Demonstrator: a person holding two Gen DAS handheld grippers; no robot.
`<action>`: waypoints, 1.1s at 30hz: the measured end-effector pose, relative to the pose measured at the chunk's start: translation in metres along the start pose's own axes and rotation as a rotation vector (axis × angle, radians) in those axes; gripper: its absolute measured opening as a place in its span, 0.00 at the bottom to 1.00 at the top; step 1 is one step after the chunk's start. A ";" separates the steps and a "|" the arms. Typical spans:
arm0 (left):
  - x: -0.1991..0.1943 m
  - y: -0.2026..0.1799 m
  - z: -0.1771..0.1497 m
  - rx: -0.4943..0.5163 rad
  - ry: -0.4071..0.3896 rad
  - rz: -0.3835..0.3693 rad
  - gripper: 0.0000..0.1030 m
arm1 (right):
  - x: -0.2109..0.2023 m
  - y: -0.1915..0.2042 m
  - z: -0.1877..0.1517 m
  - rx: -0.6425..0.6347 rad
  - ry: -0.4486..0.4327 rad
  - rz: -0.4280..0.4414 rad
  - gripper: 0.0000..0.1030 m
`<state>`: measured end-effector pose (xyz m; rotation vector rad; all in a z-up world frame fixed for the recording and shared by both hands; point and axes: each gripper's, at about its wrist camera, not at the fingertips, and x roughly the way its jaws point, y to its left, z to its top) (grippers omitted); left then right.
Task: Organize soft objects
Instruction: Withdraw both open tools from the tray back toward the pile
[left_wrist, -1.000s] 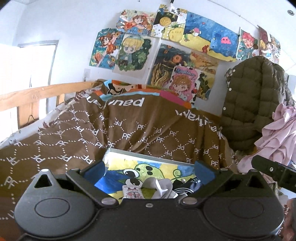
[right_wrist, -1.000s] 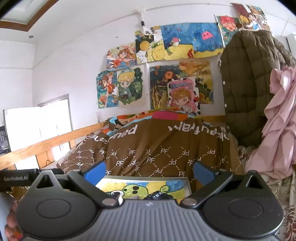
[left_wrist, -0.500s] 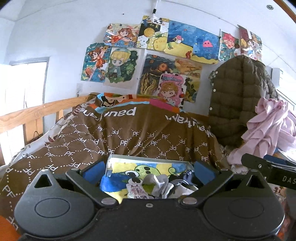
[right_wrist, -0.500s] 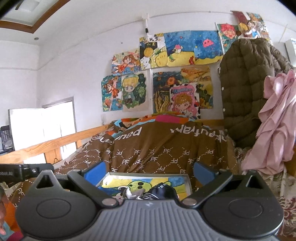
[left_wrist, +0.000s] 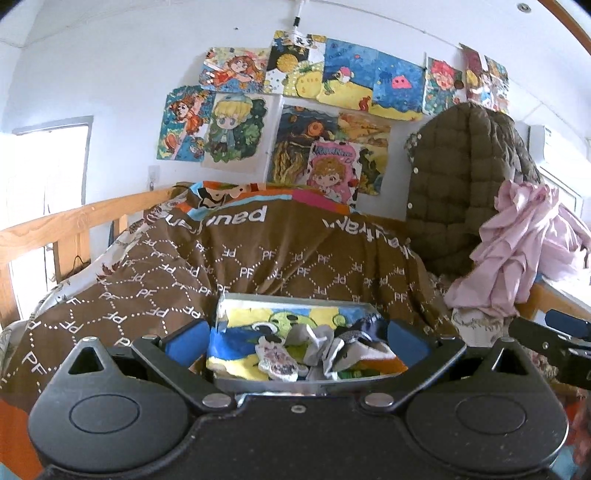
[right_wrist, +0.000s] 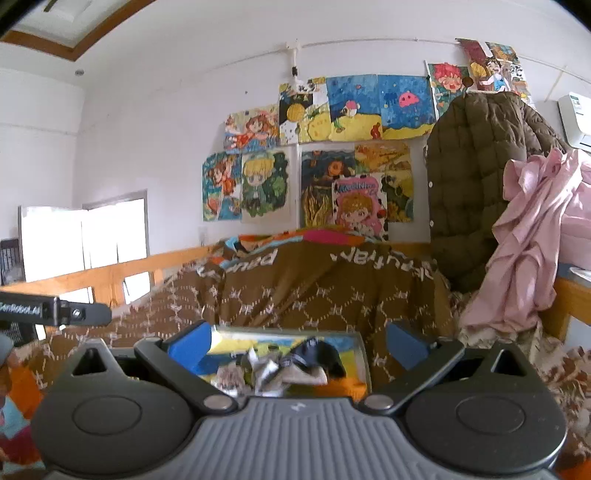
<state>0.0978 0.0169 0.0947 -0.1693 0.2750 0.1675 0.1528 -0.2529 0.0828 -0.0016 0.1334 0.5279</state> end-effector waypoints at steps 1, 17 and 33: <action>0.001 0.000 -0.002 0.004 0.008 -0.002 0.99 | -0.003 0.001 -0.003 -0.002 0.008 0.002 1.00; 0.001 0.031 -0.047 0.101 0.147 -0.128 0.99 | 0.002 0.048 -0.058 -0.118 0.320 0.157 1.00; 0.032 0.009 -0.080 0.302 0.199 -0.284 0.99 | 0.025 0.077 -0.096 -0.261 0.527 0.171 1.00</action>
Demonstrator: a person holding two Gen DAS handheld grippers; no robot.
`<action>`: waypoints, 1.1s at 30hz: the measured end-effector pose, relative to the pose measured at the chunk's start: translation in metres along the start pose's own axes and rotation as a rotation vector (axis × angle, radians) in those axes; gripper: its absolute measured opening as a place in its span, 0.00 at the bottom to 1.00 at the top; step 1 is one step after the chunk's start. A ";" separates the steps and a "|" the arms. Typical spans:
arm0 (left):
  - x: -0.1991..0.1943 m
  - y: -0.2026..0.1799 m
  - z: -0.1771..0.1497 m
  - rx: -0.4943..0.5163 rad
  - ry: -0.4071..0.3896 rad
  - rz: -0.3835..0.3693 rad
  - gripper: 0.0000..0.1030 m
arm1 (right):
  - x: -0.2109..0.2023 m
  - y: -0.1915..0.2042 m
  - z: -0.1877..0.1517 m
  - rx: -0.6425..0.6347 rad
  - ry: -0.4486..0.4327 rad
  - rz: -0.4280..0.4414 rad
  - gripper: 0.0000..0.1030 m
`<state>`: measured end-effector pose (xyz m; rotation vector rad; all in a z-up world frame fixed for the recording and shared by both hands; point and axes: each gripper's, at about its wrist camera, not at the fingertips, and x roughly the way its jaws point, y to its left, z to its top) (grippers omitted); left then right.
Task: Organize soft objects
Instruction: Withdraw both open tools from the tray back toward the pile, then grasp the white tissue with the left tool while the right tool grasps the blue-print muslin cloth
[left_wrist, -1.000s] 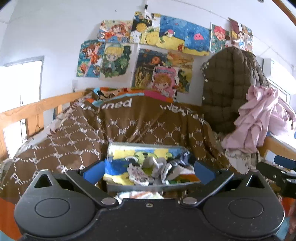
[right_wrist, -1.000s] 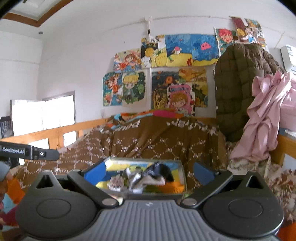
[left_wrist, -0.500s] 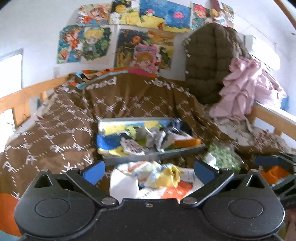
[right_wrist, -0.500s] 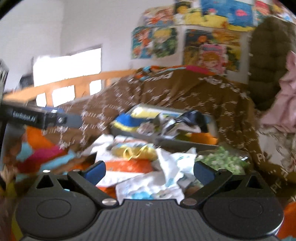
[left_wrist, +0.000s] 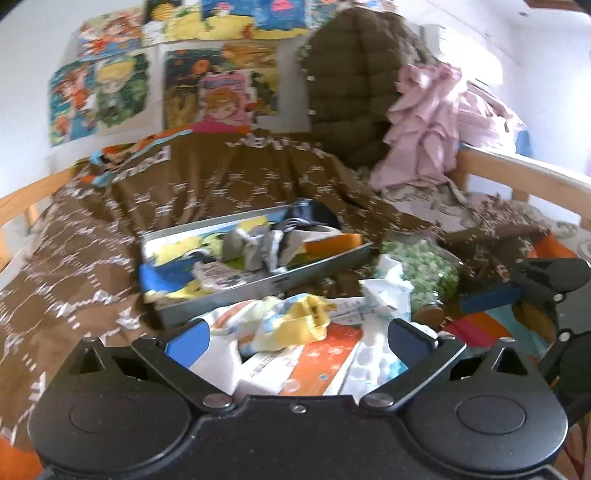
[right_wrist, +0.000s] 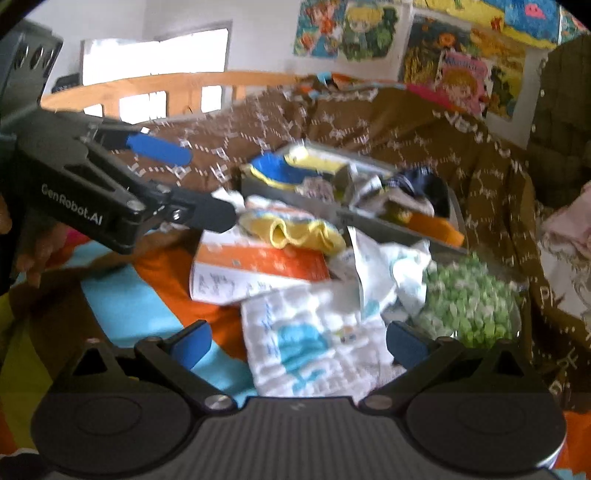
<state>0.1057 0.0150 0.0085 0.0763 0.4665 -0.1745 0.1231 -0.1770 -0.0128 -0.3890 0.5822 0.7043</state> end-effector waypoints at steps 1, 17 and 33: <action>0.006 -0.002 0.003 0.016 0.006 -0.017 0.99 | 0.003 -0.002 -0.001 0.005 0.022 -0.003 1.00; 0.080 -0.041 0.027 0.049 0.069 -0.112 0.99 | 0.025 -0.019 -0.008 0.032 0.137 -0.063 0.99; 0.144 -0.050 0.036 -0.028 0.140 -0.126 0.90 | 0.048 -0.027 -0.012 0.069 0.170 -0.026 0.99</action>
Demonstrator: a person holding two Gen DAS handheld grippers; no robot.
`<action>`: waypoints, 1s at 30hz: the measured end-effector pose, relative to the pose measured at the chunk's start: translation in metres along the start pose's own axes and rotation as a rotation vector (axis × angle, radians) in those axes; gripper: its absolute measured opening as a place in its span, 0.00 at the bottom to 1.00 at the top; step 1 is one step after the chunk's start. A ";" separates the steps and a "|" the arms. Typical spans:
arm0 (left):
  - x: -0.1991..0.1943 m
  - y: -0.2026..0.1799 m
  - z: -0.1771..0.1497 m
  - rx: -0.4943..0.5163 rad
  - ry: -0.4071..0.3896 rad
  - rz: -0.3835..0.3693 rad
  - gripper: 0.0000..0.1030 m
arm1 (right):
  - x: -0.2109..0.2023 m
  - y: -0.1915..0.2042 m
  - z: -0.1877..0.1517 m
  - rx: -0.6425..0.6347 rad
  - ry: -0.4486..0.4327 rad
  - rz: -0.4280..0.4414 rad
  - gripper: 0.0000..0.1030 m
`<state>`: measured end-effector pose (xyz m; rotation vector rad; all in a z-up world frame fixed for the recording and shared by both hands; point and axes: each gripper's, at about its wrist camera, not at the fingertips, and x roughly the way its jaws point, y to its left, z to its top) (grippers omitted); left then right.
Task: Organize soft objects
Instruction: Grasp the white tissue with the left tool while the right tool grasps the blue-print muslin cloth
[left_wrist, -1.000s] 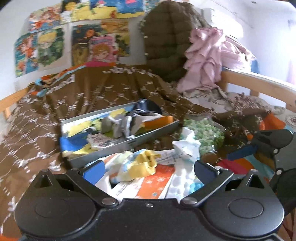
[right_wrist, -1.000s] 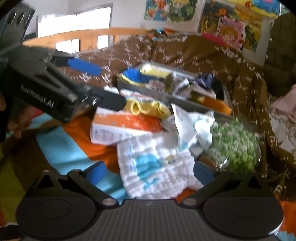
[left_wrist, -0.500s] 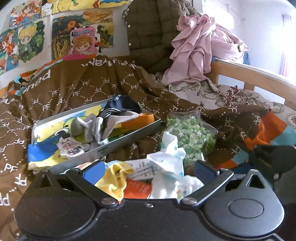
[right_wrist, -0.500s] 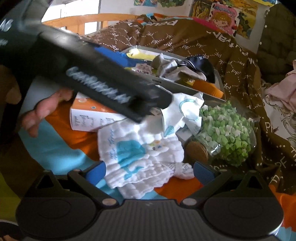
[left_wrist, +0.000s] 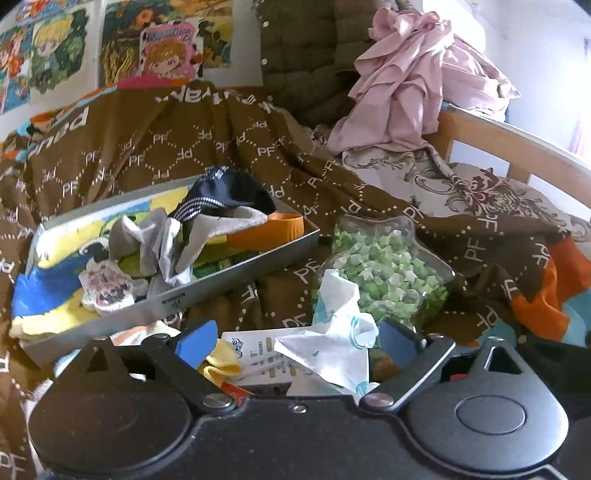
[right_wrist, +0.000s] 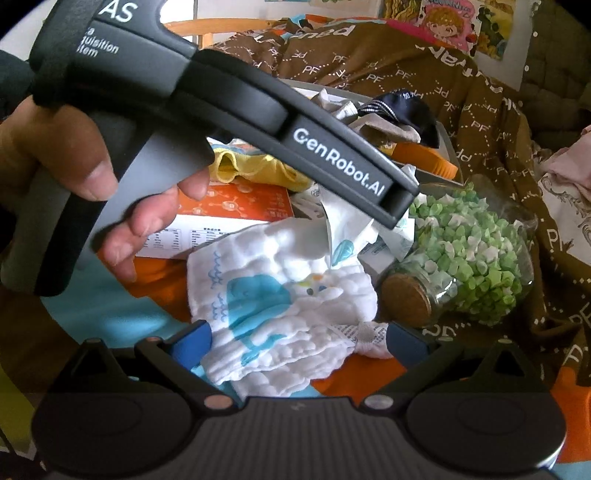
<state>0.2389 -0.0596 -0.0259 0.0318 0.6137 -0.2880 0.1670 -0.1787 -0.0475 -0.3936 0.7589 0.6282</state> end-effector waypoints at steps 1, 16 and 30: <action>0.002 0.002 0.000 -0.009 0.003 -0.003 0.89 | 0.002 -0.001 0.000 0.004 0.004 0.004 0.99; 0.015 0.026 -0.006 -0.145 0.006 0.020 0.47 | 0.012 -0.007 -0.001 0.047 0.003 0.006 1.00; -0.005 0.043 -0.013 -0.226 -0.016 0.040 0.46 | 0.019 -0.014 -0.003 0.114 -0.011 -0.006 0.87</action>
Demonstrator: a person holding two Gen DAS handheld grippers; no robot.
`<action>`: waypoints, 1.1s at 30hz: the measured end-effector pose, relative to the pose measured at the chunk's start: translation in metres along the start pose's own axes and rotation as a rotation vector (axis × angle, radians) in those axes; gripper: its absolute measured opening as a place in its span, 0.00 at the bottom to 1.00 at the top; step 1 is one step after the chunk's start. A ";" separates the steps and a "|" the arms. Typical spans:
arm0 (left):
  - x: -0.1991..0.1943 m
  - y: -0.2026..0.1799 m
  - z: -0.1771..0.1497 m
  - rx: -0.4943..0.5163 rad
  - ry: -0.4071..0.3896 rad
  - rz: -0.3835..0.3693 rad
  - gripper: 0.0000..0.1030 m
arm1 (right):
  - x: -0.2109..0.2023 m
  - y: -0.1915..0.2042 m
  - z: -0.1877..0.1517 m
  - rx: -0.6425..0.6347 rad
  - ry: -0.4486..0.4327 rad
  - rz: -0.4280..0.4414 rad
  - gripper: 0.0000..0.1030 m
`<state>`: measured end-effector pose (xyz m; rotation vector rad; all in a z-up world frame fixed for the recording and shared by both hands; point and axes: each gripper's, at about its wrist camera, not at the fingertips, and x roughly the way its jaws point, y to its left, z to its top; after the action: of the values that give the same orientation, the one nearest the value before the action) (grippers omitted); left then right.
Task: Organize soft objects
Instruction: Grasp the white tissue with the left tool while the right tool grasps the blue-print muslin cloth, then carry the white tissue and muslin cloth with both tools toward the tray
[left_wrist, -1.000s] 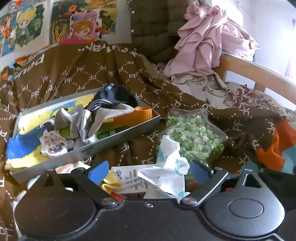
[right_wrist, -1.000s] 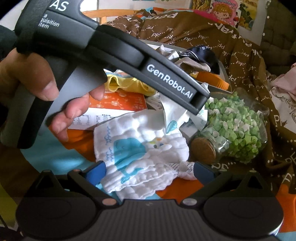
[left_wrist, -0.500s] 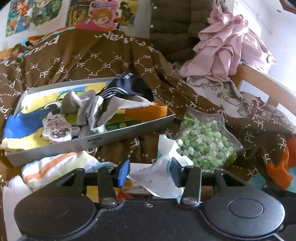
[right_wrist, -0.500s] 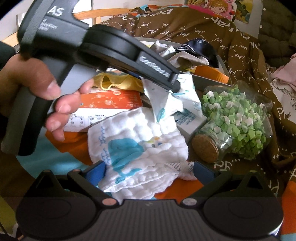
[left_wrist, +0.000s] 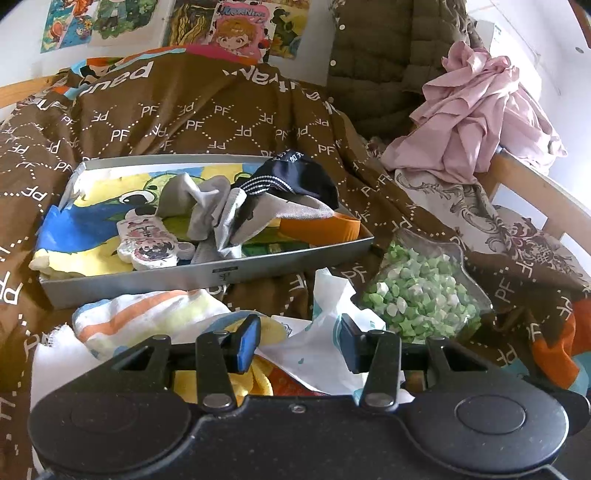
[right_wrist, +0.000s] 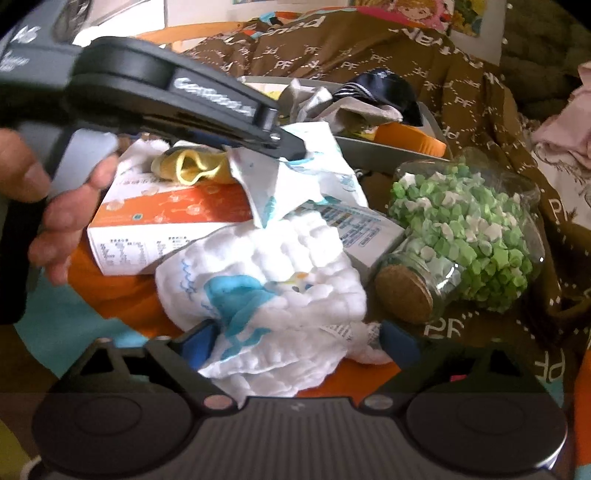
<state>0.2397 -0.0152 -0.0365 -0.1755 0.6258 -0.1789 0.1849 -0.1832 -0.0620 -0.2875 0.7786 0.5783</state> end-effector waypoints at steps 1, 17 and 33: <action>-0.002 0.000 0.000 -0.001 -0.003 -0.001 0.46 | -0.001 -0.001 0.000 0.011 -0.001 0.001 0.85; -0.050 -0.001 0.002 -0.059 -0.065 0.042 0.45 | -0.011 -0.013 0.006 0.095 -0.049 0.004 0.34; -0.102 0.009 -0.011 -0.161 -0.152 0.116 0.45 | -0.060 0.001 0.006 0.032 -0.310 -0.006 0.26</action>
<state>0.1530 0.0149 0.0108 -0.3045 0.4973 -0.0024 0.1537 -0.2026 -0.0143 -0.1650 0.4868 0.5873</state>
